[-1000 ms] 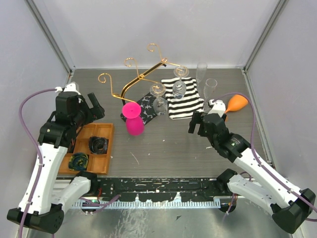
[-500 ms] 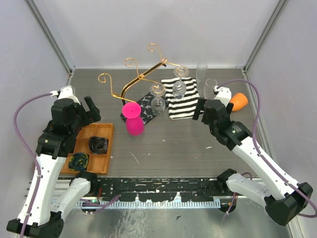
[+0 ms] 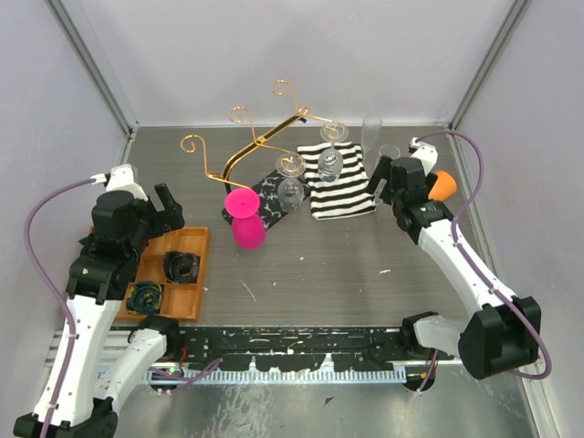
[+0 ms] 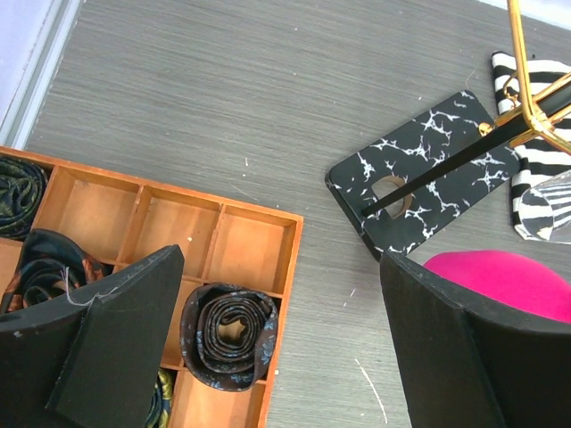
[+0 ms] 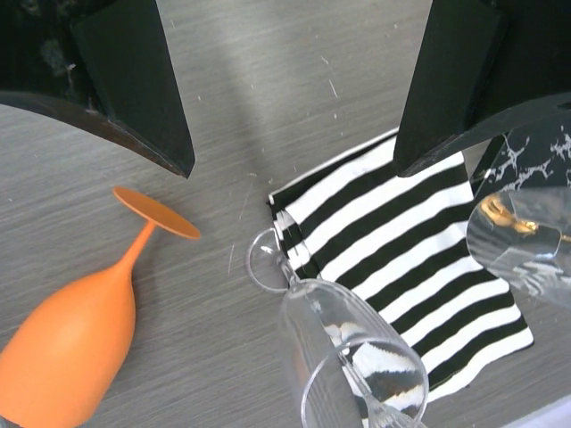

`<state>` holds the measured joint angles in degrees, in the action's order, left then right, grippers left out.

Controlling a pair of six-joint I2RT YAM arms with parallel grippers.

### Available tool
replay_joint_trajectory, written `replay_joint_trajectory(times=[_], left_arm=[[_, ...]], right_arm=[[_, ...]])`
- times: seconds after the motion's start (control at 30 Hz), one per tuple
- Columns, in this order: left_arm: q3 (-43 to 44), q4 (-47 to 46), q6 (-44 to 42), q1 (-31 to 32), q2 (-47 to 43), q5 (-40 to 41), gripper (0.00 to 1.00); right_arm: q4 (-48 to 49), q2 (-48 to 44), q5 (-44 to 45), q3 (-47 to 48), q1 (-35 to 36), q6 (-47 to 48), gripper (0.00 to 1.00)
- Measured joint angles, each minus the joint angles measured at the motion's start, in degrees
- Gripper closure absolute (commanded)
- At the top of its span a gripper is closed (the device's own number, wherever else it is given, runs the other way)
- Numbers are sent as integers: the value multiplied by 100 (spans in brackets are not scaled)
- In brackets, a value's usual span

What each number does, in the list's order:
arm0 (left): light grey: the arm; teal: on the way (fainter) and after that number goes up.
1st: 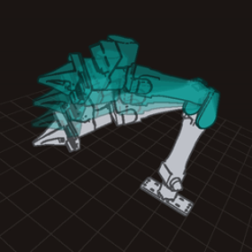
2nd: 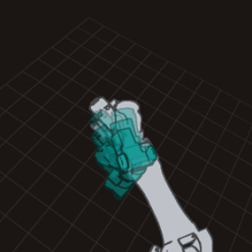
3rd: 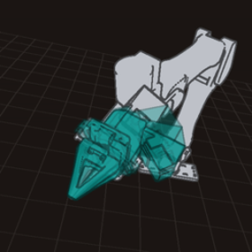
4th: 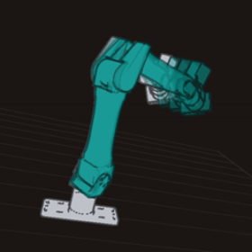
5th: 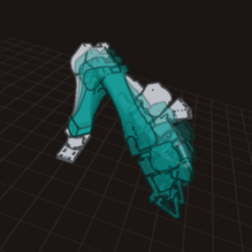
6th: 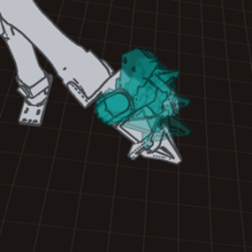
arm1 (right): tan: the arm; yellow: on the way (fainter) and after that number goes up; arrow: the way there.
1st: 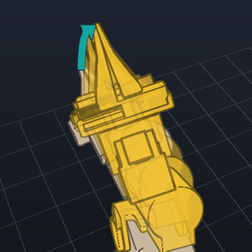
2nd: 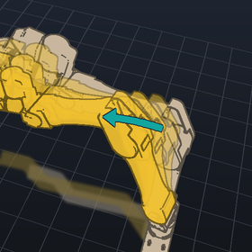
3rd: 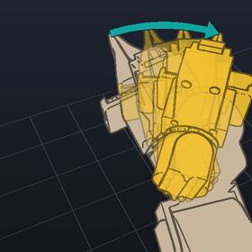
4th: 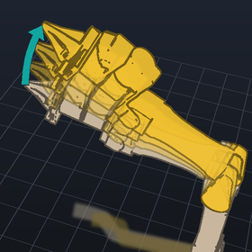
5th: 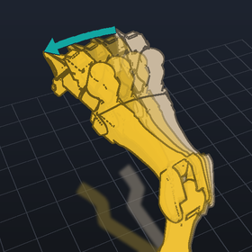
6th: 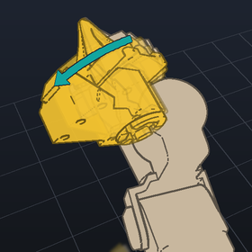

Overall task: Place the wine glass upside down on the wine glass rack
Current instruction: Adjust the wine rack at the center of the board.

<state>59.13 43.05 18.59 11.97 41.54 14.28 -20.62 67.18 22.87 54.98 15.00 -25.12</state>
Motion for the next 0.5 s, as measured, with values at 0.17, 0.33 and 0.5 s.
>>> replay_joint_trajectory(times=[0.17, 0.33, 0.5], left_arm=[[-109, -66, -20, 0, 11, -24, 2], [-118, -76, -17, 0, 52, -28, 2], [-116, -79, -15, 0, 90, -31, 2]], right_arm=[[916, 269, -131, -389, -92, 103, 1], [1930, 470, -291, -931, -92, 297, 3], [2682, 855, -304, -1185, -92, 417, 6]])
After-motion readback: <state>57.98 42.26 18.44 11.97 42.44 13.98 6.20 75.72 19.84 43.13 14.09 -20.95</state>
